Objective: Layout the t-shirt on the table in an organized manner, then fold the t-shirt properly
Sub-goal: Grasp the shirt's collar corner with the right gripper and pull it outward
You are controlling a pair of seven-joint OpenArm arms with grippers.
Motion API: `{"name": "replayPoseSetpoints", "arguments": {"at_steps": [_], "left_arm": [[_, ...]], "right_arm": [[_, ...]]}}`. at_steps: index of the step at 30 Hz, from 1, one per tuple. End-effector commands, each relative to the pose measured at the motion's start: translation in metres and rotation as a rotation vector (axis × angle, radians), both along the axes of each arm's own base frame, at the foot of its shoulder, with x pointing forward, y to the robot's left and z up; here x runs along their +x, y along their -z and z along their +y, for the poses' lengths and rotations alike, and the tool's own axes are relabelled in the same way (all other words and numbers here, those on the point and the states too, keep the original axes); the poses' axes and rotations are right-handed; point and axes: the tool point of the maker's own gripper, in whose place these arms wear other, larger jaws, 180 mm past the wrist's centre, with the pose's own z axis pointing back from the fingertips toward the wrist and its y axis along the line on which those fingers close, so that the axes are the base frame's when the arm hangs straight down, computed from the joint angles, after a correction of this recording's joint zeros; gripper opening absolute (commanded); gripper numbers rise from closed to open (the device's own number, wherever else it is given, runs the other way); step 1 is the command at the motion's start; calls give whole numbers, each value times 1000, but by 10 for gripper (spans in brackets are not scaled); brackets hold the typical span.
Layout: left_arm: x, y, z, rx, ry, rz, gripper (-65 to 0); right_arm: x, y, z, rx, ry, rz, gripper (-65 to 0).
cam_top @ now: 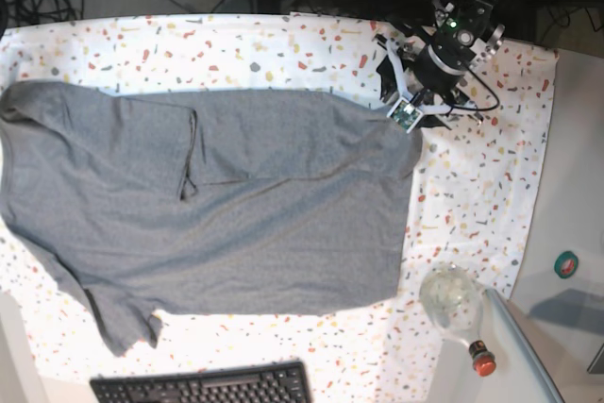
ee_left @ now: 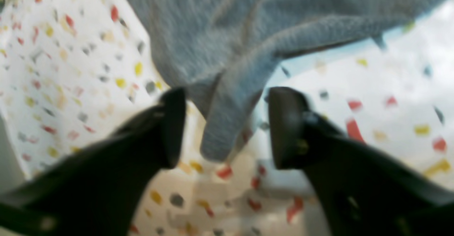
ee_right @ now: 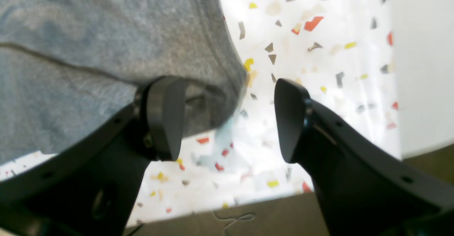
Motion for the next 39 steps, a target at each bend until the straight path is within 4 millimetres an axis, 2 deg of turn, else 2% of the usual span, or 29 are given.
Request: {"name": "replayPoseSetpoints", "arguments": {"at_steps": [1,3,4,8,10,12,14,18,20,22,25,28,34,39], "left_arm": [[7,-8,15,19,-32,-37,-255],[9,-11,29,5,-88,-44,-253],[11,-15,38,-25,-131,-50,-253],[25,-42,81,-261,-397,-122,-250],[27,-53,100,-389,-515,-158,-247],[27,-60,118,-421,-555,-175,-247],[24,-56,122,-408,-530,-153,-247],[18,-51,124,-421,-507,-129,-252],[14,-49,133,-419,-522,-127,-252],[12,-51,146,-415,-550,-138,-252],[12,-53,153,-412,-569,-150,-252],[11,-53,154,-406,-569,-149,-252],[11,-51,152,-410,-566,-143,-252],[11,-51,151,-410,-565,-142,-252]], "right_arm": [[3,-18,-8,-33,6,-35,-282],[-7,-26,7,-18,35,-37,-282],[-10,-28,24,-2,40,-40,-282],[-6,-17,113,95,-16,-78,-282],[1,-12,151,145,-49,-110,-282],[10,-5,188,187,-132,-118,-282],[20,-2,226,209,-262,-121,-282],[33,6,271,55,-505,-110,-282],[33,15,292,-42,-608,-100,-282],[33,23,299,-112,-646,-86,-282],[32,36,307,-142,-673,-59,-282],[31,45,311,-129,-681,-36,-282],[42,50,322,-100,-676,-38,-282],[49,63,327,-74,-671,-10,-282]]}}
